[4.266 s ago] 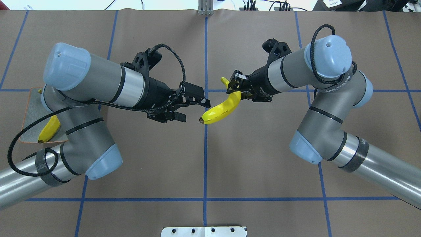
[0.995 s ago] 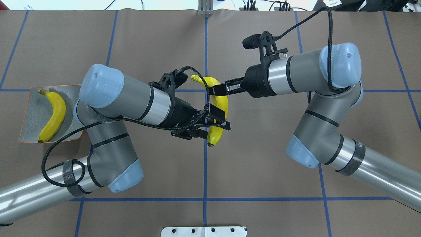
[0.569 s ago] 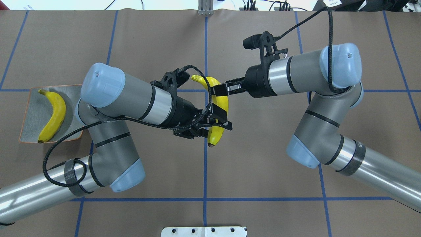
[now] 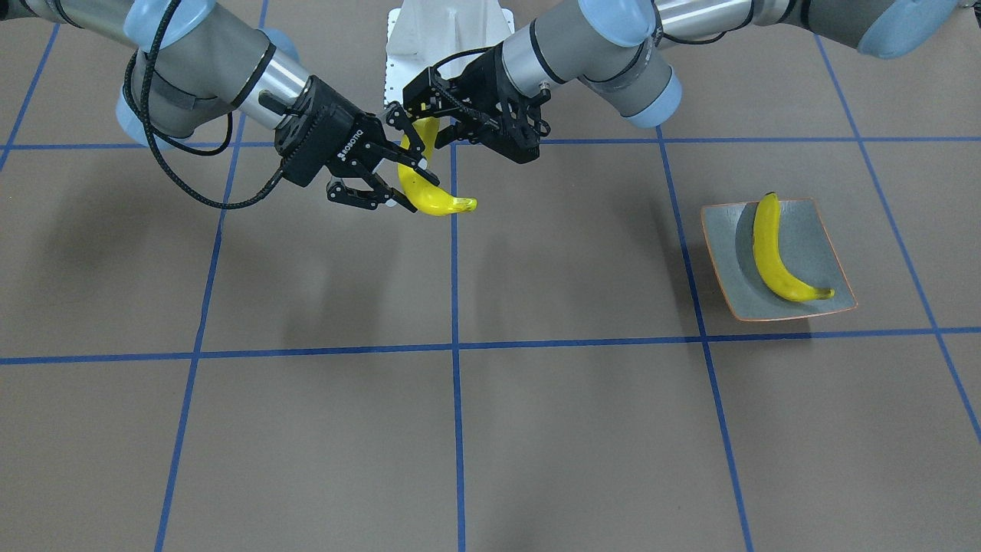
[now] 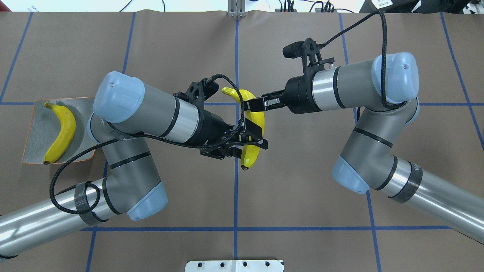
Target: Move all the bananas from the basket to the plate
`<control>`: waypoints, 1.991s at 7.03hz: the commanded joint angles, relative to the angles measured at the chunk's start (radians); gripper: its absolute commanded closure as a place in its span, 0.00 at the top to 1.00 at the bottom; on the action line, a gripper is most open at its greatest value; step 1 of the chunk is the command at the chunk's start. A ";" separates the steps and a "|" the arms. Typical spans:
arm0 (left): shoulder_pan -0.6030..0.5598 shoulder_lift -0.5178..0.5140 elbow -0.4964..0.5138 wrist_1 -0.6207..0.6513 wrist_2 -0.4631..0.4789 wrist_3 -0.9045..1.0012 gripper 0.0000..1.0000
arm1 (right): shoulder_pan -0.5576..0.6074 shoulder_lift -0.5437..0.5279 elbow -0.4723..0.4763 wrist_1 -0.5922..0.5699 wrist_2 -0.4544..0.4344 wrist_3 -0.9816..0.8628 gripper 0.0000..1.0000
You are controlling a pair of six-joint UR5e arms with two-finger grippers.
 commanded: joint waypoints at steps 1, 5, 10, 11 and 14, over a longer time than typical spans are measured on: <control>0.000 -0.005 0.006 0.000 0.000 0.000 0.75 | 0.000 -0.001 -0.001 0.012 0.002 0.001 0.00; 0.001 -0.013 0.015 0.000 0.000 0.000 0.46 | 0.000 -0.002 0.000 0.015 0.006 0.001 0.00; 0.004 -0.004 0.021 0.003 -0.004 -0.035 0.00 | -0.006 -0.002 0.011 0.018 0.002 0.137 1.00; 0.003 -0.002 0.023 0.003 -0.006 -0.034 0.00 | -0.006 -0.002 0.011 0.018 0.002 0.136 1.00; 0.000 0.001 0.024 0.003 -0.008 -0.034 0.00 | 0.006 -0.009 0.009 0.015 0.005 0.136 1.00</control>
